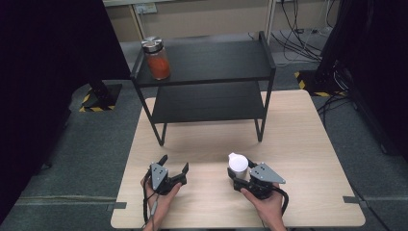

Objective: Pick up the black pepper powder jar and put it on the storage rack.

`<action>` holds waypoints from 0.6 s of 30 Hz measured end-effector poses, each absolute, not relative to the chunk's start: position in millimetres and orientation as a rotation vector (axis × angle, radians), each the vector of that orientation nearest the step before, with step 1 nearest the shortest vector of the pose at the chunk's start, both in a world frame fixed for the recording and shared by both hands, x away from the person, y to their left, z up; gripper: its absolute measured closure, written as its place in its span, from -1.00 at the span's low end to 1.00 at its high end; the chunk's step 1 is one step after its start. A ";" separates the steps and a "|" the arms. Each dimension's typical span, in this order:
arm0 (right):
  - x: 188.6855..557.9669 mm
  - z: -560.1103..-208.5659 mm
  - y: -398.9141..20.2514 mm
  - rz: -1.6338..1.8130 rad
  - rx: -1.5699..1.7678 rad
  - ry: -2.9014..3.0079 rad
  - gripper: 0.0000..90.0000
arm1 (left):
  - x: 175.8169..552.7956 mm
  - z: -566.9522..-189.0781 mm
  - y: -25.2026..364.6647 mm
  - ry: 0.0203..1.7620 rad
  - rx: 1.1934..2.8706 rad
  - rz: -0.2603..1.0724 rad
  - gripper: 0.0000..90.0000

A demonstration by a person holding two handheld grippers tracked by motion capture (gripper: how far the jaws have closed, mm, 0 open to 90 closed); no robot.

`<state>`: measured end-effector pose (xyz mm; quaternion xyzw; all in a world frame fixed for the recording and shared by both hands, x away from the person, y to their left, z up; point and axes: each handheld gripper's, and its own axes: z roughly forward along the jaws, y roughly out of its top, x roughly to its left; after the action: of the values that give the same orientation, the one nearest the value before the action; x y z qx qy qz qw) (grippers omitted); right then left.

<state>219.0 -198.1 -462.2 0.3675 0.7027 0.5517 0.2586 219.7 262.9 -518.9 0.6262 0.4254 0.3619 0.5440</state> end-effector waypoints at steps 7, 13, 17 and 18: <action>219.4 -456.6 -193.9 1.471 1.021 1.908 -0.33 | 219.4 -519.2 262.7 1.009 1.484 0.861 -0.77; 216.7 -452.9 -193.1 1.477 1.035 1.881 -0.33 | 219.2 -519.6 262.6 1.009 1.481 0.862 -0.77; 213.6 -447.0 -195.8 1.501 1.032 1.839 -0.33 | 219.3 -519.4 262.7 1.010 1.482 0.861 -0.77; 212.7 -445.1 -196.4 1.507 1.030 1.826 -0.33 | 219.3 -519.3 262.7 1.011 1.483 0.861 -0.77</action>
<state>212.7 -196.4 -445.1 0.3834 0.6797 0.5609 0.2763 219.3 262.7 -519.3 0.6249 0.4259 0.3627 0.5445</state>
